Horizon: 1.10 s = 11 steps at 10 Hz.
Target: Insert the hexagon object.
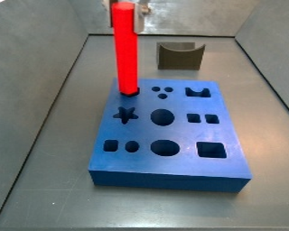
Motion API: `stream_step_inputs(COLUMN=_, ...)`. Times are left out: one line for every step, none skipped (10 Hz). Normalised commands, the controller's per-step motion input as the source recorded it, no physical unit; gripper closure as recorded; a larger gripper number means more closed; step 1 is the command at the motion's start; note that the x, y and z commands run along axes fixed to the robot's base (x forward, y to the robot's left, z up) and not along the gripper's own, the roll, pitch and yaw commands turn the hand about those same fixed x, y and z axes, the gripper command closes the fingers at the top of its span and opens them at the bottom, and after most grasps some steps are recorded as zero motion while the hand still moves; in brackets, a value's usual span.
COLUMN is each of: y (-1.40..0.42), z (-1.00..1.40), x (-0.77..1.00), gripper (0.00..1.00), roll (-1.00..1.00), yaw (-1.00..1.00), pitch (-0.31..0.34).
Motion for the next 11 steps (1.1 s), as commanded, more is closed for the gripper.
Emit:
stream_step_inputs(y=0.00, z=-0.32, x=0.38, gripper=1.00, roll=0.04, yaw=-0.15, pitch=0.103)
stream_step_inputs(y=0.07, z=-0.39, x=0.09, gripper=1.00, roll=0.09, yaw=-0.20, pitch=0.063)
stream_step_inputs(y=0.08, z=-0.38, x=-0.01, gripper=1.00, roll=0.05, yaw=-0.25, pitch=0.021)
stream_step_inputs(y=0.13, z=-0.41, x=-0.31, gripper=1.00, roll=0.00, yaw=-0.26, pitch=0.000)
stream_step_inputs(y=0.05, z=-0.31, x=-0.41, gripper=1.00, roll=-0.02, yaw=-0.16, pitch=-0.049)
stream_step_inputs(y=0.00, z=-0.27, x=-0.27, gripper=1.00, roll=-0.04, yaw=-0.07, pitch=-0.054)
stream_step_inputs(y=0.00, z=-0.27, x=-0.20, gripper=1.00, roll=-0.03, yaw=-0.04, pitch=-0.054)
stream_step_inputs(y=-0.08, z=-0.27, x=0.00, gripper=1.00, roll=-0.03, yaw=0.00, pitch=-0.020)
stream_step_inputs(y=-0.23, z=-0.28, x=0.24, gripper=1.00, roll=0.00, yaw=0.00, pitch=0.001)
stream_step_inputs(y=-0.11, z=-0.33, x=0.40, gripper=1.00, roll=-0.01, yaw=-0.02, pitch=0.037)
stream_step_inputs(y=0.00, z=-0.36, x=0.46, gripper=1.00, roll=0.00, yaw=-0.01, pitch=0.073)
